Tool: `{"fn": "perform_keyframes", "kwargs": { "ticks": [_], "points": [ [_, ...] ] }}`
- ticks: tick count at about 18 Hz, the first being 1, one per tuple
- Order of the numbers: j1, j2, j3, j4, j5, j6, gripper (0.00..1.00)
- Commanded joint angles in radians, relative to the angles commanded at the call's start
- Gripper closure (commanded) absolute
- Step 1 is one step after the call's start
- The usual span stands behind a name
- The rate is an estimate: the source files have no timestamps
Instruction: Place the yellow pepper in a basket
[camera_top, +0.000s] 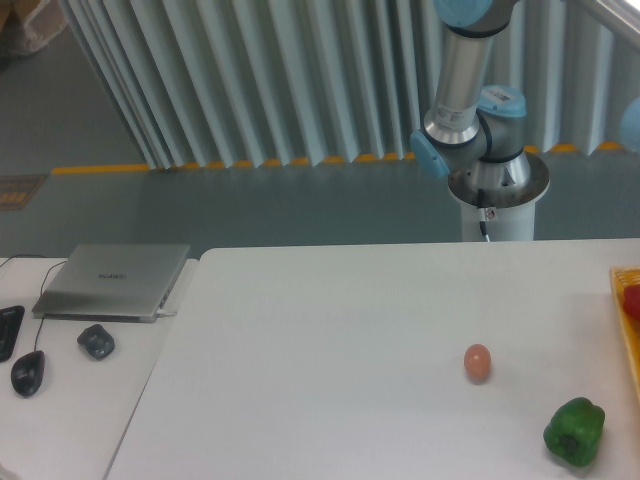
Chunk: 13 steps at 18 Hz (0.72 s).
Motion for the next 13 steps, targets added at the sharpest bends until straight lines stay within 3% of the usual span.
{"fn": "perform_keyframes", "kwargs": {
  "ticks": [7, 13],
  "points": [
    [-0.104, 0.028, -0.008, -0.003, 0.002, -0.233, 0.00],
    [-0.204, 0.048, -0.041, -0.014, 0.070, -0.263, 0.00]
  ]
}}
